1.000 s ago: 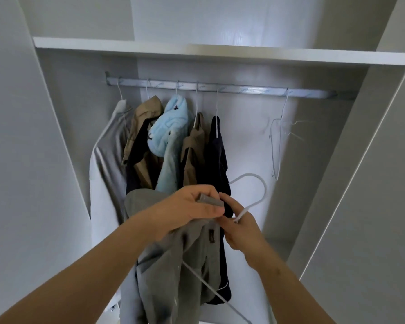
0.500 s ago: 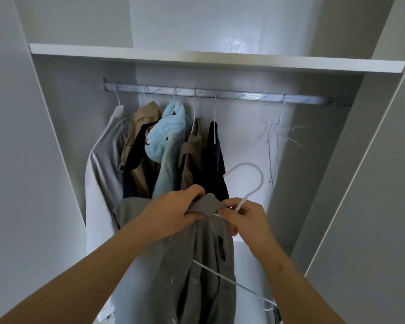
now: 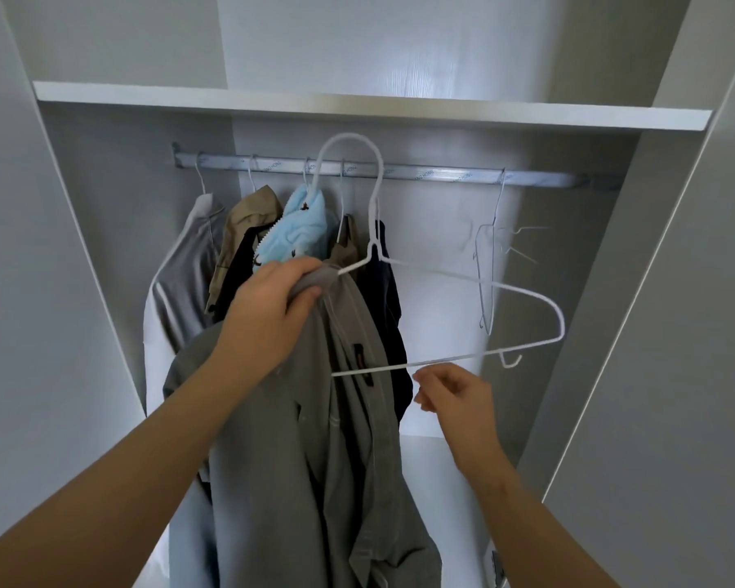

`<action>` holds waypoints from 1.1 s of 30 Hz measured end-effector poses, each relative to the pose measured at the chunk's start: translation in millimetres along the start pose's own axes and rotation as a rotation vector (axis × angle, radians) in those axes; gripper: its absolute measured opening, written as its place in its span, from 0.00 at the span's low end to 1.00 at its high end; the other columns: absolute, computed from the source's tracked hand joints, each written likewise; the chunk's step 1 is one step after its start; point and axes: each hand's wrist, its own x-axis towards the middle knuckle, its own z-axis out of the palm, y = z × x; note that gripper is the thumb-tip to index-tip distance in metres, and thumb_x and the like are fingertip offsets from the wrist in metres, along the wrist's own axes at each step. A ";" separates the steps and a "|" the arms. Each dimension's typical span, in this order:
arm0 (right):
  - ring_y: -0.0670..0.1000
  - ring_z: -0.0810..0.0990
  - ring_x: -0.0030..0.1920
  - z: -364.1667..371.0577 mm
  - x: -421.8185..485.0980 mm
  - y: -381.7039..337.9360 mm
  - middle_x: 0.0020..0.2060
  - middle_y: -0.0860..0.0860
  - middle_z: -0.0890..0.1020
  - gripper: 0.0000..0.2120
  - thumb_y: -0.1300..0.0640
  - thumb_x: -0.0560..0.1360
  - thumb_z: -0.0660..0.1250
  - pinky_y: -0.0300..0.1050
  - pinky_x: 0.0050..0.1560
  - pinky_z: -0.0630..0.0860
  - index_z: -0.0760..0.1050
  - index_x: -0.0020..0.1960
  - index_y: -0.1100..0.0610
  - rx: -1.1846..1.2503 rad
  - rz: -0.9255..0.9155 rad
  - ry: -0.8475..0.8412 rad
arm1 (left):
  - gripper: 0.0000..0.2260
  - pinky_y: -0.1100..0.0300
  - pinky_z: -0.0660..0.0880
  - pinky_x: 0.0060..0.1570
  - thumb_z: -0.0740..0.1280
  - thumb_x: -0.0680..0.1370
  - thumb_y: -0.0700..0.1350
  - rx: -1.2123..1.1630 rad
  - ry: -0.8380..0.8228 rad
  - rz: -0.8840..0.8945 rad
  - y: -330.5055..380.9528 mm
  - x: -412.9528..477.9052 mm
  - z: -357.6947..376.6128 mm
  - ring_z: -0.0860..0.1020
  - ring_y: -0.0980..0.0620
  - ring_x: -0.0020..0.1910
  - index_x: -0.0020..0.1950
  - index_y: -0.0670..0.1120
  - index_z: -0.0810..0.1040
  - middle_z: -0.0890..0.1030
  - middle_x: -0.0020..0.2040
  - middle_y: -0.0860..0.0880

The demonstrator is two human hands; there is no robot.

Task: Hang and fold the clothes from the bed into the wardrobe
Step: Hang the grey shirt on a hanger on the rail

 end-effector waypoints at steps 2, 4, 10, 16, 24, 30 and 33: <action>0.40 0.78 0.32 9.3 1.2 6.4 0.31 0.44 0.81 0.09 0.62 0.74 0.66 0.29 0.35 0.72 0.78 0.39 0.51 -0.024 0.056 -0.002 | 0.11 0.73 0.61 0.45 0.67 0.75 0.37 -0.021 0.023 0.003 5.6 7.3 -7.5 0.73 0.52 0.48 0.57 0.41 0.79 0.80 0.49 0.43; 0.38 0.79 0.36 19.9 2.8 5.7 0.37 0.44 0.82 0.05 0.59 0.74 0.67 0.28 0.37 0.72 0.78 0.43 0.48 0.008 0.087 -0.091 | 0.11 0.79 0.61 0.47 0.66 0.76 0.37 -0.044 0.036 0.025 11.3 11.9 -11.7 0.71 0.55 0.49 0.57 0.41 0.79 0.80 0.50 0.45; 0.38 0.80 0.37 37.6 -0.8 2.2 0.36 0.42 0.83 0.10 0.56 0.79 0.61 0.28 0.37 0.74 0.79 0.43 0.48 0.157 0.057 -0.242 | 0.11 0.74 0.63 0.47 0.66 0.76 0.38 -0.072 0.085 -0.023 9.8 20.4 -21.7 0.72 0.55 0.50 0.58 0.42 0.79 0.80 0.51 0.45; 0.42 0.77 0.39 53.7 4.2 6.2 0.40 0.47 0.78 0.08 0.56 0.71 0.72 0.28 0.38 0.73 0.72 0.43 0.51 -0.019 0.080 -0.188 | 0.11 0.68 0.64 0.49 0.66 0.76 0.39 -0.064 0.088 -0.031 1.9 23.4 -25.5 0.74 0.52 0.50 0.57 0.43 0.79 0.81 0.51 0.44; 0.49 0.75 0.38 63.2 6.2 28.6 0.36 0.54 0.75 0.08 0.58 0.71 0.68 0.41 0.41 0.73 0.70 0.40 0.60 -0.402 0.161 -0.427 | 0.10 0.79 0.63 0.46 0.66 0.76 0.39 -0.069 0.116 -0.029 1.8 25.9 -30.2 0.73 0.56 0.48 0.56 0.43 0.79 0.80 0.49 0.48; 0.46 0.72 0.33 40.5 15.4 35.5 0.35 0.56 0.78 0.10 0.60 0.75 0.61 0.32 0.32 0.67 0.74 0.38 0.63 -0.392 0.215 -0.311 | 0.10 0.80 0.64 0.48 0.67 0.75 0.38 -0.070 0.015 0.020 -14.5 23.0 -47.4 0.71 0.62 0.47 0.56 0.46 0.79 0.76 0.48 0.57; 0.49 0.80 0.40 25.9 22.7 33.4 0.38 0.55 0.81 0.10 0.56 0.77 0.62 0.37 0.40 0.72 0.79 0.42 0.60 -0.278 0.218 -0.217 | 0.12 0.77 0.66 0.49 0.68 0.74 0.37 -0.081 -0.072 0.053 -31.1 21.1 -63.0 0.75 0.60 0.46 0.52 0.53 0.77 0.76 0.45 0.64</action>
